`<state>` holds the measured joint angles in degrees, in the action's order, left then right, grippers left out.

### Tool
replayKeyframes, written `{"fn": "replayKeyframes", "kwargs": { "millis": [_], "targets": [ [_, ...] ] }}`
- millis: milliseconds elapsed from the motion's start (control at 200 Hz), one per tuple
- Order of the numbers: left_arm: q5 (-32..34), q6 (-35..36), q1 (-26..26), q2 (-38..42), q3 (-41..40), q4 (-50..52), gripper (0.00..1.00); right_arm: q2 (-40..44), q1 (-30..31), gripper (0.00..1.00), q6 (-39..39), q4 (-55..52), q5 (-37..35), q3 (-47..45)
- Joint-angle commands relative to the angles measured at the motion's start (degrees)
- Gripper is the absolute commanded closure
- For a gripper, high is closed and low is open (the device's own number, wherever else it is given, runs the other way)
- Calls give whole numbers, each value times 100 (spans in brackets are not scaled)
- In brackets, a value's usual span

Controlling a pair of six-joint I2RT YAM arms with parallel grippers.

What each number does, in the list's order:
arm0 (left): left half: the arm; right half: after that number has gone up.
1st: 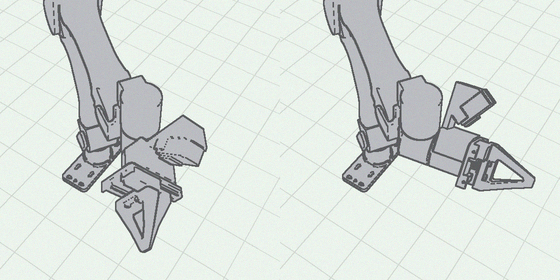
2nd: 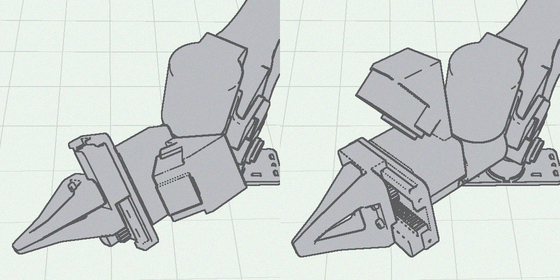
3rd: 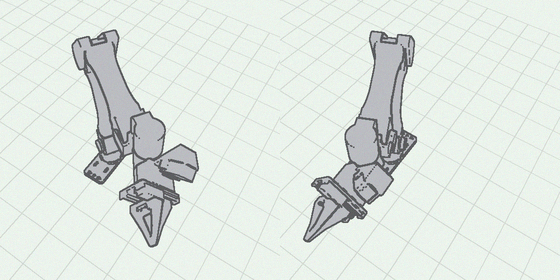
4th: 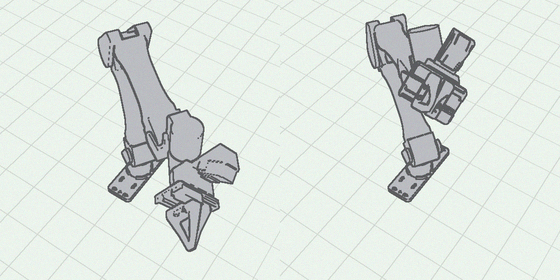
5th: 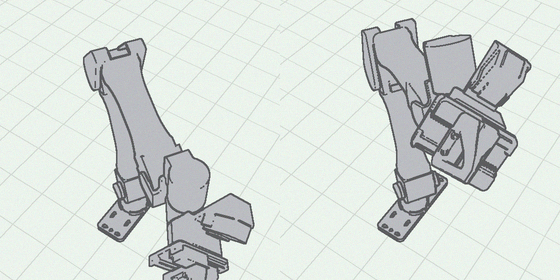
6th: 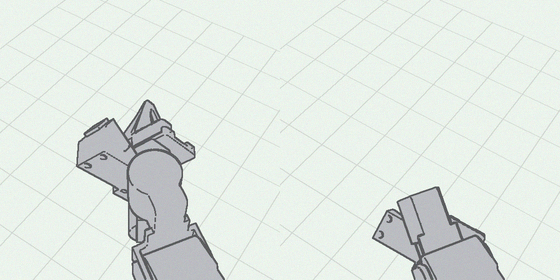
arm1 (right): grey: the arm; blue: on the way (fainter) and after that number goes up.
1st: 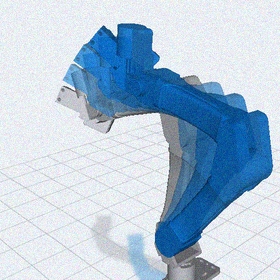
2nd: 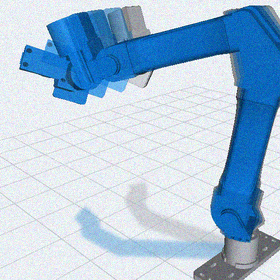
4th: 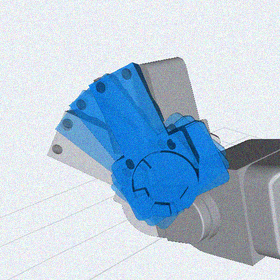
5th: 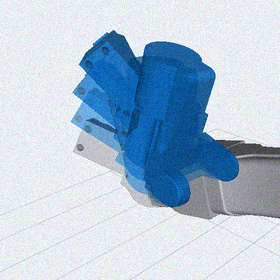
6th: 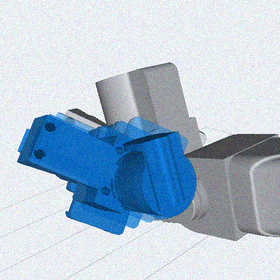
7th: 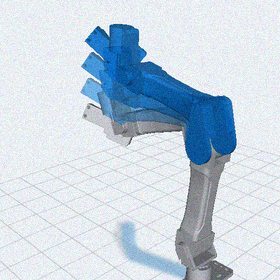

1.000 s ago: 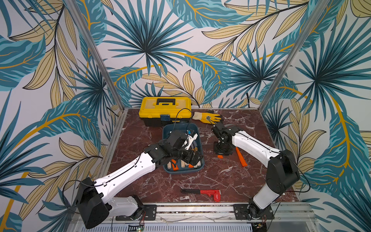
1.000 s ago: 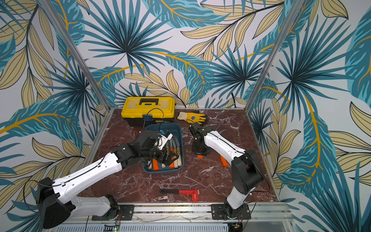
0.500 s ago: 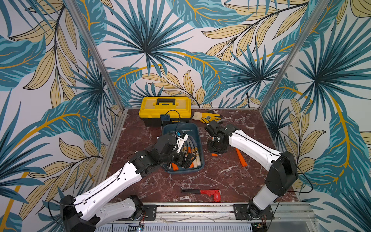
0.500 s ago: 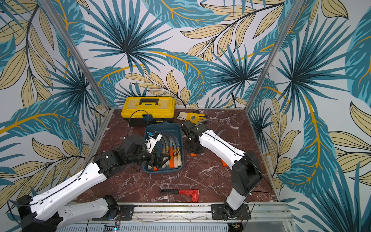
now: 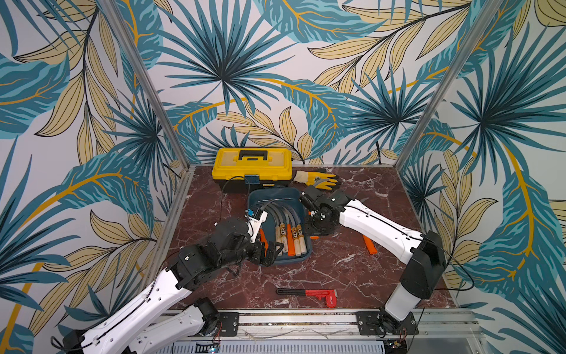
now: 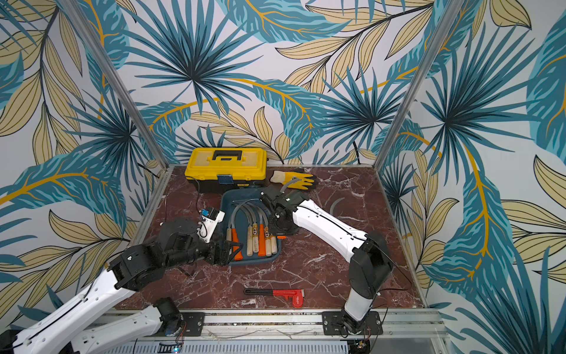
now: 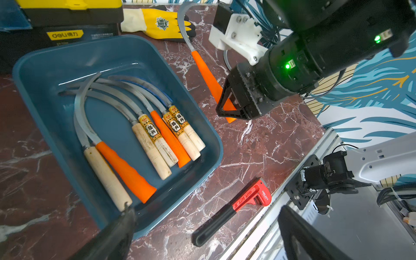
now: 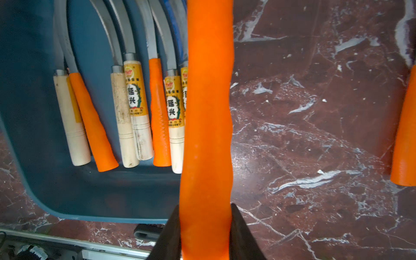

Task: Put small sickles into storage boxes
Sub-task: Pick up the sickle at the center of the board, then place the sickle in the storage box.

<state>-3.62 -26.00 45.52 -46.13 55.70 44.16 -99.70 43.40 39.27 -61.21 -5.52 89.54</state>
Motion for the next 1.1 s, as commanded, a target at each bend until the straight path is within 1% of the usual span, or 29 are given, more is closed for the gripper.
{"fn": "replayKeyframes", "kwargs": {
  "millis": [0, 20, 30, 65, 220, 416, 796, 931, 1096],
  "targets": [
    [180, -209, -26, 319, -93, 365, 0, -277, 229, 87, 112, -76, 14, 207],
    [192, -225, -23, 366, -117, 405, 1, -328, 231, 87, 114, -75, 12, 250],
    [198, -240, -20, 398, -127, 419, 1, -352, 356, 87, 116, -71, 15, 266],
    [231, -276, -25, 468, -142, 482, 1, -440, 475, 87, 132, -52, 31, 321],
    [377, -437, -26, 823, -217, 796, 1, -918, 823, 87, 162, 32, 168, 669],
    [483, -590, -24, 1161, -304, 1121, 1, -1481, 1087, 87, 132, 267, 454, 1017],
    [582, -635, -25, 1159, -231, 1291, 0, -2377, 1110, 87, -71, 618, 857, 1607],
    [599, -639, -22, 1133, -242, 1288, 1, -2696, 1110, 86, -158, 616, 885, 1866],
    [607, -669, -22, 1127, -230, 1289, 1, -3038, 1108, 82, -293, 557, 910, 2105]
  ]
}}
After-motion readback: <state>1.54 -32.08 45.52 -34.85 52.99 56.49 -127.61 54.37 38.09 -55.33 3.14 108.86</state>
